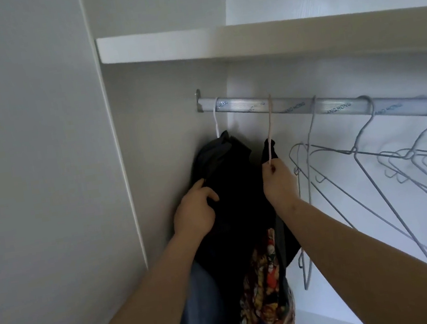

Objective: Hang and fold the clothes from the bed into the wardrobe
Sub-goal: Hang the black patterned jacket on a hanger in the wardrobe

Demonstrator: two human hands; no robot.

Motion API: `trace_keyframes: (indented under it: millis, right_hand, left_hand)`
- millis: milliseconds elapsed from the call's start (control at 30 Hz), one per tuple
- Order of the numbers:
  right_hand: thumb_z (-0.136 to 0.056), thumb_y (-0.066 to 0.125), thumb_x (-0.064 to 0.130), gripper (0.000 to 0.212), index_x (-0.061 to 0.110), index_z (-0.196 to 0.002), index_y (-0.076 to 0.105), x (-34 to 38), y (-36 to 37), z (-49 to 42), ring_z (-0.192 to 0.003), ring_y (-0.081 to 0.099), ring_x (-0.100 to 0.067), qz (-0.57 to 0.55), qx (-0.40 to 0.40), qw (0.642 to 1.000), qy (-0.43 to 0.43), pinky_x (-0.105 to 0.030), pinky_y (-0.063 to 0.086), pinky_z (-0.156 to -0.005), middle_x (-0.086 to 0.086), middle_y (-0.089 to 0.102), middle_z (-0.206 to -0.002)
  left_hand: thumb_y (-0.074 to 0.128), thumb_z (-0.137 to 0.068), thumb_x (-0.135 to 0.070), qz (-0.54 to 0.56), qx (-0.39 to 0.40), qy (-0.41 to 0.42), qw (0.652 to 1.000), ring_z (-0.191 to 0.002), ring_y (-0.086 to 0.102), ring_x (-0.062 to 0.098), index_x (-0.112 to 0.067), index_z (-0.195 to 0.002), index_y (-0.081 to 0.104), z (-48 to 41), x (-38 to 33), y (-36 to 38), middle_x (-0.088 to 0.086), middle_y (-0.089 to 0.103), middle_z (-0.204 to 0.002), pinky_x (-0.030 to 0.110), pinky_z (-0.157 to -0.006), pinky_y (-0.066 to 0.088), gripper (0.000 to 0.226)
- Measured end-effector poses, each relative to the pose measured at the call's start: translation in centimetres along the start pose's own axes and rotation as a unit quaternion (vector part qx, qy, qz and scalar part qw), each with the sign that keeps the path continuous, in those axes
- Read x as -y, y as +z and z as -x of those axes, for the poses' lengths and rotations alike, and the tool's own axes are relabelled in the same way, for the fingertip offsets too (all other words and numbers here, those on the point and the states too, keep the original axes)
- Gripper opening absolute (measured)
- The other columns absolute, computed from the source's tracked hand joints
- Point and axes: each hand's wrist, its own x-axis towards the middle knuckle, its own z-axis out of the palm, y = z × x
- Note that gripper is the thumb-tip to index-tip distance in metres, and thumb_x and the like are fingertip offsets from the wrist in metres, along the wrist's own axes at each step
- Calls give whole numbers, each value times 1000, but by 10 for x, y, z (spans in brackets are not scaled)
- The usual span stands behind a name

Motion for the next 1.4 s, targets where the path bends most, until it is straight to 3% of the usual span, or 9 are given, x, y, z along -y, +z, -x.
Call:
trace_keyframes:
  millis: [233,333,433,533,700,967,1133,1300,1400]
  right_hand:
    - [-87,53,21,53,16,-137,35,-8,20,34,-94,58,-21,-80,38,994,61,-29,49,-69,-10,51,-122]
    - [-87,54,17,60,19,-142,31,-10,24,51,-100,57,-19,-110,52,991,58,-25,46,-72,-7,52,-124]
    - [-89,52,18,54,19,-140,34,-11,24,65,-86,59,-12,-137,55,987,65,-18,45,-61,-3,58,-112]
    - [-92,51,27,48,18,-137,39,-13,22,84,-83,57,-7,-134,52,987,65,-18,43,-64,2,59,-106]
    - [-96,42,37,49,22,-141,35,-26,31,114,-117,50,-17,-136,45,986,81,-31,42,-96,-1,49,-132]
    - [-87,40,52,60,32,-142,30,-60,33,184,-125,46,-22,-51,42,995,77,-49,39,-103,2,48,-138]
    - [-92,41,34,52,35,-143,31,-77,16,245,-132,39,-21,-59,63,989,124,-46,36,-108,3,43,-143]
    - [-96,45,28,38,24,-134,45,-84,-22,325,-120,50,-24,-110,79,966,218,-39,43,-102,2,53,-121]
    - [-97,46,25,37,17,-133,46,-97,-48,387,-104,52,-20,-103,83,951,280,-29,41,-87,1,51,-111]
  left_hand:
    - [42,-86,9,44,-16,18,999,-128,43,19,-10,-124,56,22,-2,16,4,41,-143,14,-97,29,44]
    - [40,-92,2,81,-15,-20,996,-114,54,23,-19,-140,36,34,-4,15,7,54,-130,25,-92,41,52]
    - [41,-96,-5,95,-19,-45,994,-102,59,28,-21,-145,27,48,-2,15,12,60,-120,32,-83,47,54]
    - [42,-97,-10,125,-23,-60,990,-106,58,26,-20,-144,28,62,1,16,12,59,-123,28,-84,46,50]
    - [51,-94,-14,146,-8,-61,987,-110,54,18,-17,-138,39,87,12,15,4,58,-124,11,-73,33,45]
    - [56,-90,-12,171,46,-141,974,-114,54,24,-15,-139,34,146,34,26,9,54,-128,40,-96,46,54]
    - [55,-91,-16,169,62,-190,965,-108,56,22,-17,-137,37,203,25,19,7,56,-124,30,-88,44,49]
    - [52,-93,-22,151,125,-193,961,-92,50,8,-19,-131,45,282,8,19,1,58,-122,15,-71,36,39]
    - [51,-92,-21,152,158,-219,951,-90,54,14,-19,-123,53,346,3,21,2,62,-112,22,-74,42,31]
